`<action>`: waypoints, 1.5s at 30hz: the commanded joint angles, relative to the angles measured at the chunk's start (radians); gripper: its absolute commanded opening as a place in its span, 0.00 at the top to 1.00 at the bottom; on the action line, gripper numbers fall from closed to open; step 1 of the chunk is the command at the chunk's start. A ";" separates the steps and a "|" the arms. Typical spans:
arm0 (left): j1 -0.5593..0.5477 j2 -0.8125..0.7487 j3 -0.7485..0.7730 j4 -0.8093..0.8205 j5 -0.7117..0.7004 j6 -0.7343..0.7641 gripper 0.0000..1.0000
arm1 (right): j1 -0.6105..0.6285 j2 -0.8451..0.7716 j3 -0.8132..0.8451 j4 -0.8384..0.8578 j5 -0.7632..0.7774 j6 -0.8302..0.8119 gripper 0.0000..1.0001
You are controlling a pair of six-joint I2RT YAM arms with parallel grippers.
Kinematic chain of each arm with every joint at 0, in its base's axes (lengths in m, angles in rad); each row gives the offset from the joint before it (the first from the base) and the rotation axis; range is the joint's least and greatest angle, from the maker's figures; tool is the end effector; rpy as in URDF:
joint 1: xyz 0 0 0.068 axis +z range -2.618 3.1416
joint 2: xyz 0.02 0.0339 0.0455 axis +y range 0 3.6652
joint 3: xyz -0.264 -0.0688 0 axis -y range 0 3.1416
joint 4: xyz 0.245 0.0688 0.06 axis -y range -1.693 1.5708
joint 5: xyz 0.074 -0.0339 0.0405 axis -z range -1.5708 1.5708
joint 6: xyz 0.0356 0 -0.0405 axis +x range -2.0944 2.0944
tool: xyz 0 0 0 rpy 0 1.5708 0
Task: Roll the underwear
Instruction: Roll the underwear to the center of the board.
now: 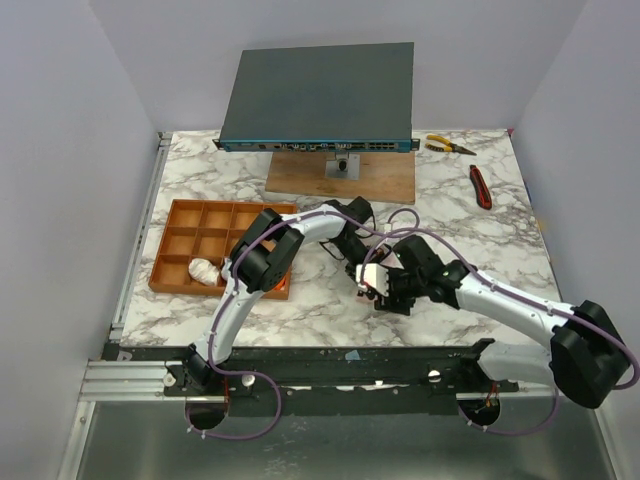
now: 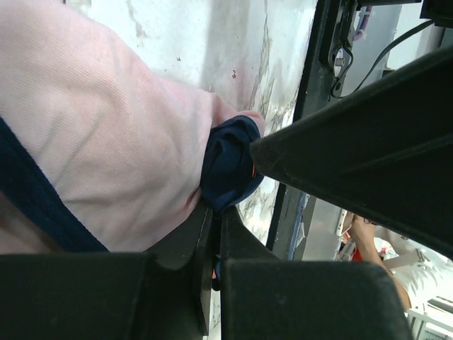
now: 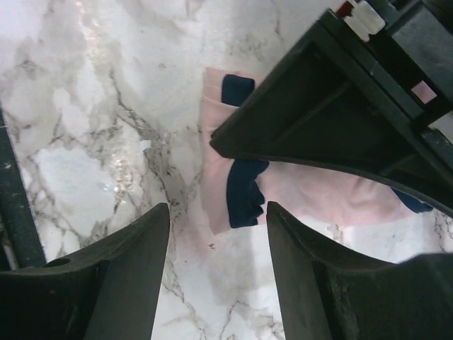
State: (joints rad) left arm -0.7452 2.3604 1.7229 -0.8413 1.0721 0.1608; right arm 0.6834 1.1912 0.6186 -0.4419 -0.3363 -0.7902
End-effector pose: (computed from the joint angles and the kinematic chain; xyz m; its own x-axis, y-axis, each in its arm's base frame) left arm 0.3084 -0.3271 0.1111 -0.6610 0.7141 -0.2307 0.4959 0.1849 -0.8485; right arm 0.1612 0.1464 0.1850 0.0561 -0.8192 -0.5707 -0.9824 0.0567 -0.1780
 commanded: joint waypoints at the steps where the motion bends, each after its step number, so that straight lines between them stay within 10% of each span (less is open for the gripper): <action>1: 0.010 0.043 0.017 -0.016 -0.027 0.010 1.00 | 0.013 0.024 -0.011 0.067 0.109 0.016 0.40; 24: 0.018 0.073 0.041 -0.045 -0.002 0.002 1.00 | 0.090 0.168 -0.014 0.129 0.178 0.016 0.53; 40: 0.030 0.064 0.021 -0.048 0.033 0.027 1.00 | 0.088 0.253 -0.026 0.096 0.156 -0.006 0.97; 45: 0.060 0.009 -0.048 0.042 0.042 -0.011 0.76 | 0.067 0.252 -0.003 0.047 0.094 -0.003 0.99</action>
State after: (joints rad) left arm -0.7109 2.3978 1.7409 -0.8864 1.1275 0.1532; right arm 0.7639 1.3884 0.6384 -0.2886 -0.1913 -0.7876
